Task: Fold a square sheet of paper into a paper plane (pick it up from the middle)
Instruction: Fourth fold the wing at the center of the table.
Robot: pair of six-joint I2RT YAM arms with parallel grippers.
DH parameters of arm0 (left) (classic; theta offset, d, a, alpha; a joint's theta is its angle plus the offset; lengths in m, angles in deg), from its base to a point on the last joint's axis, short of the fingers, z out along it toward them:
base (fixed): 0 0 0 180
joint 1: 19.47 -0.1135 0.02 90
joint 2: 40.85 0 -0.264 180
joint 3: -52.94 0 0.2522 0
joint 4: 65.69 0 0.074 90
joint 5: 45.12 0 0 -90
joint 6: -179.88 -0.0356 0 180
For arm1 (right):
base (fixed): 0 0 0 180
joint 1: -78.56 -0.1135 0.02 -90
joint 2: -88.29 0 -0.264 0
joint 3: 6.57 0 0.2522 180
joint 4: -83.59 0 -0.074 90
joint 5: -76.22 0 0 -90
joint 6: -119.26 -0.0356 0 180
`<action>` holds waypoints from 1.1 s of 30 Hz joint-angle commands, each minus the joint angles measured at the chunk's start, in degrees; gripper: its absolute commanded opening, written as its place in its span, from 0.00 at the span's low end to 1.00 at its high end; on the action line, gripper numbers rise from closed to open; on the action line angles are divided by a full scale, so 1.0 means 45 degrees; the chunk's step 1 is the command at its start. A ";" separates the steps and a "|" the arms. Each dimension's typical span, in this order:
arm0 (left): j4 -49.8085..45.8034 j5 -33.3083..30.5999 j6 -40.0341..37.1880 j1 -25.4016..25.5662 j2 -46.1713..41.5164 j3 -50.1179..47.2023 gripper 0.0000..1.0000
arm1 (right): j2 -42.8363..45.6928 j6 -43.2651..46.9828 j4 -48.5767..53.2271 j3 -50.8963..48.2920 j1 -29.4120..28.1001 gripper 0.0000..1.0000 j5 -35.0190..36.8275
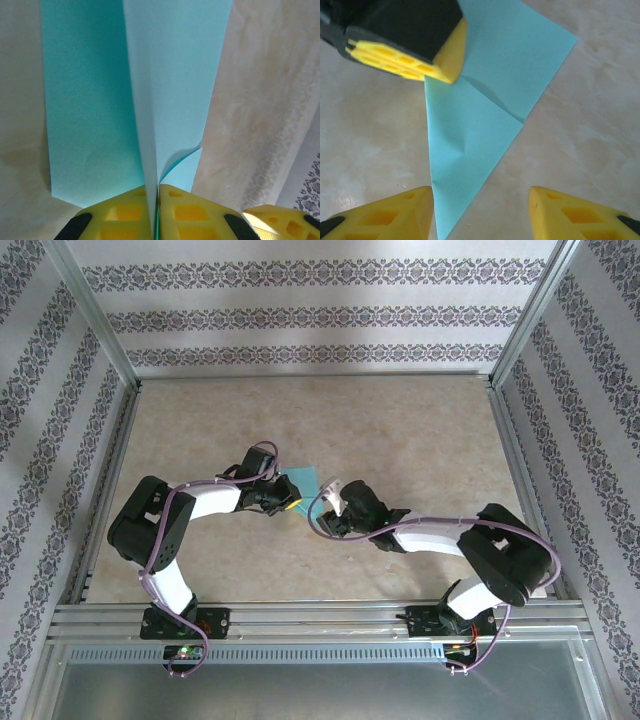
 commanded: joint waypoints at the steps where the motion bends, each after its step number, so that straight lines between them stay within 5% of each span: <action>1: -0.1431 -0.0400 0.0686 0.0146 -0.0322 0.0654 0.11 | -0.0583 0.0974 -0.0766 0.0465 -0.0325 0.53 0.0464; 33: -0.2548 -0.0229 0.1977 0.0146 0.0012 0.1611 0.11 | -0.3007 0.1969 -0.2278 0.1248 -0.1407 0.31 0.2712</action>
